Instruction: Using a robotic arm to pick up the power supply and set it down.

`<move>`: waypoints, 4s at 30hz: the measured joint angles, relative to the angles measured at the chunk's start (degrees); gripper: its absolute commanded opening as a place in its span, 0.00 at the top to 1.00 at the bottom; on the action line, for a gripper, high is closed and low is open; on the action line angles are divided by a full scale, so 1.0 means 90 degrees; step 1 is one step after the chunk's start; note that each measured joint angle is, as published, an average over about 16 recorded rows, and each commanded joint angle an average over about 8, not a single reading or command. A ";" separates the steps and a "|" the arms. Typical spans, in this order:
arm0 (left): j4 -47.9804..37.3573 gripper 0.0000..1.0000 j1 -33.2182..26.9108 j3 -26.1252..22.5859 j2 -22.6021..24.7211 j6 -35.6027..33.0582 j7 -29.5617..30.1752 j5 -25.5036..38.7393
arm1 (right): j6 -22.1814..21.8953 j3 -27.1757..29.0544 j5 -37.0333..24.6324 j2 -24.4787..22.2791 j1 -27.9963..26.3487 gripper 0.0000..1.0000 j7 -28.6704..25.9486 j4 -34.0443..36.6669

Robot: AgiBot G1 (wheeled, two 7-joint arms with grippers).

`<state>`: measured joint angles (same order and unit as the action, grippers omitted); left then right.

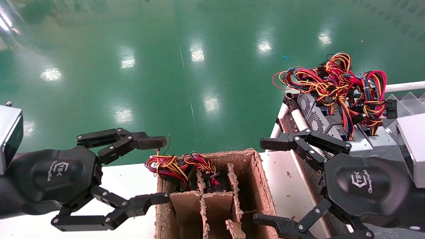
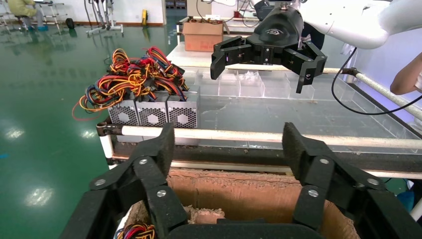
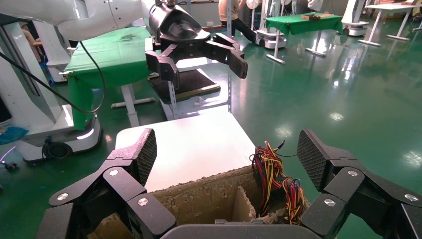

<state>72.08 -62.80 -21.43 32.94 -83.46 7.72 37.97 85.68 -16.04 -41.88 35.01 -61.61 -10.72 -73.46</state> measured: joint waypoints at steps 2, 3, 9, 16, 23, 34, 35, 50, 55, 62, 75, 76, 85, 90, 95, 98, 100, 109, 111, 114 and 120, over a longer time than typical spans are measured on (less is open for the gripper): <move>0.0000 1.00 0.0000 0.0000 0.0000 0.0000 0.0000 0.0000 | 0.0000 0.0000 0.0000 0.0000 0.0000 0.00 0.0000 0.0000; 0.0000 1.00 0.0000 0.0000 0.0000 0.0000 0.0000 0.0000 | 0.0000 0.0000 0.0000 0.0000 0.0000 0.00 0.0000 0.0000; 0.0000 1.00 0.0000 0.0000 0.0000 0.0000 0.0000 0.0000 | -0.0009 -0.0004 -0.0013 0.0000 0.0002 0.00 0.0000 0.0001; 0.0000 1.00 0.0000 0.0000 0.0000 0.0000 0.0000 0.0000 | -0.0187 -0.0084 -0.0235 0.0040 0.0004 0.00 -0.0041 -0.0027; -0.0001 1.00 0.0000 0.0000 0.0000 0.0000 0.0000 0.0000 | -0.0767 -0.0395 -0.0992 0.0277 -0.0102 0.00 -0.0278 -0.0112; -0.0001 0.92 -0.0001 -0.0001 0.0000 0.0000 -0.0001 0.0000 | -0.2129 -0.1246 -0.2816 0.1299 -0.0498 0.82 -0.0939 0.0068; -0.0001 0.89 -0.0001 -0.0001 0.0000 0.0000 -0.0001 0.0000 | -0.2234 -0.1320 -0.2959 0.1418 -0.0539 0.95 -0.0990 0.0127; -0.0001 0.00 -0.0001 -0.0002 0.0000 0.0000 -0.0001 -0.0001 | -0.3165 -0.1986 -0.4152 0.2785 -0.0958 1.00 -0.1201 0.1034; -0.0001 0.00 -0.0001 -0.0002 0.0000 0.0000 -0.0001 -0.0001 | -0.3374 -0.2037 -0.4318 0.2892 -0.0914 1.00 -0.1173 0.1012; -0.0001 0.00 -0.0001 -0.0002 0.0000 0.0000 -0.0001 -0.0001 | -0.3583 -0.2035 -0.4417 0.2872 -0.0772 1.00 -0.1182 0.0827; -0.0001 0.00 -0.0001 -0.0003 -0.0001 0.0000 -0.0002 -0.0001 | -0.3658 -0.1980 -0.4376 0.2743 -0.0620 1.00 -0.1227 0.0576; -0.0001 0.00 -0.0001 -0.0003 -0.0001 0.0000 -0.0002 -0.0002 | -0.3655 -0.1968 -0.4358 0.2726 -0.0612 1.00 -0.1230 0.0549; -0.0001 0.00 -0.0001 -0.0003 -0.0001 0.0000 -0.0002 -0.0002 | -0.3697 -0.1685 -0.4047 0.2411 -0.0512 1.00 -0.1207 0.0070; -0.0001 0.00 -0.0001 -0.0003 -0.0001 0.0000 -0.0002 -0.0002 | -0.3708 -0.1337 -0.3669 0.2105 -0.0493 1.00 -0.1096 -0.0226; -0.0001 0.00 -0.0001 -0.0003 -0.0001 0.0000 -0.0002 -0.0002 | -0.3651 -0.0812 -0.3080 0.1703 -0.0537 1.00 -0.0923 -0.0421; -0.0001 0.00 -0.0001 -0.0003 -0.0001 0.0000 -0.0002 -0.0002 | -0.3587 -0.0432 -0.2648 0.1441 -0.0609 1.00 -0.0819 -0.0451; -0.0001 0.00 -0.0001 -0.0003 -0.0001 0.0001 -0.0002 -0.0002 | -0.3541 -0.0172 -0.2355 0.1259 -0.0683 1.00 -0.0780 -0.0443; -0.0001 0.00 -0.0001 -0.0004 -0.0001 0.0001 -0.0002 -0.0002 | -0.3723 0.0860 -0.1534 0.0432 -0.1248 1.00 -0.0794 -0.0279; -0.0001 0.00 -0.0002 -0.0004 -0.0001 0.0001 -0.0002 -0.0002 | -0.3852 0.1008 -0.1536 0.0247 -0.1418 1.00 -0.0812 -0.0205; -0.0001 0.00 -0.0002 -0.0004 -0.0001 0.0001 -0.0002 -0.0003 | -0.4054 0.1150 -0.1663 -0.0031 -0.1680 1.00 -0.0820 -0.0073; -0.0001 0.00 -0.0002 -0.0004 -0.0001 0.0001 -0.0002 -0.0003 | -0.4340 0.1222 -0.2186 -0.0631 -0.2063 1.00 -0.0737 0.0311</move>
<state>72.07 -62.81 -21.47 32.93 -83.45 7.69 37.95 46.63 -5.04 -61.56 29.33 -80.18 -17.35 -70.66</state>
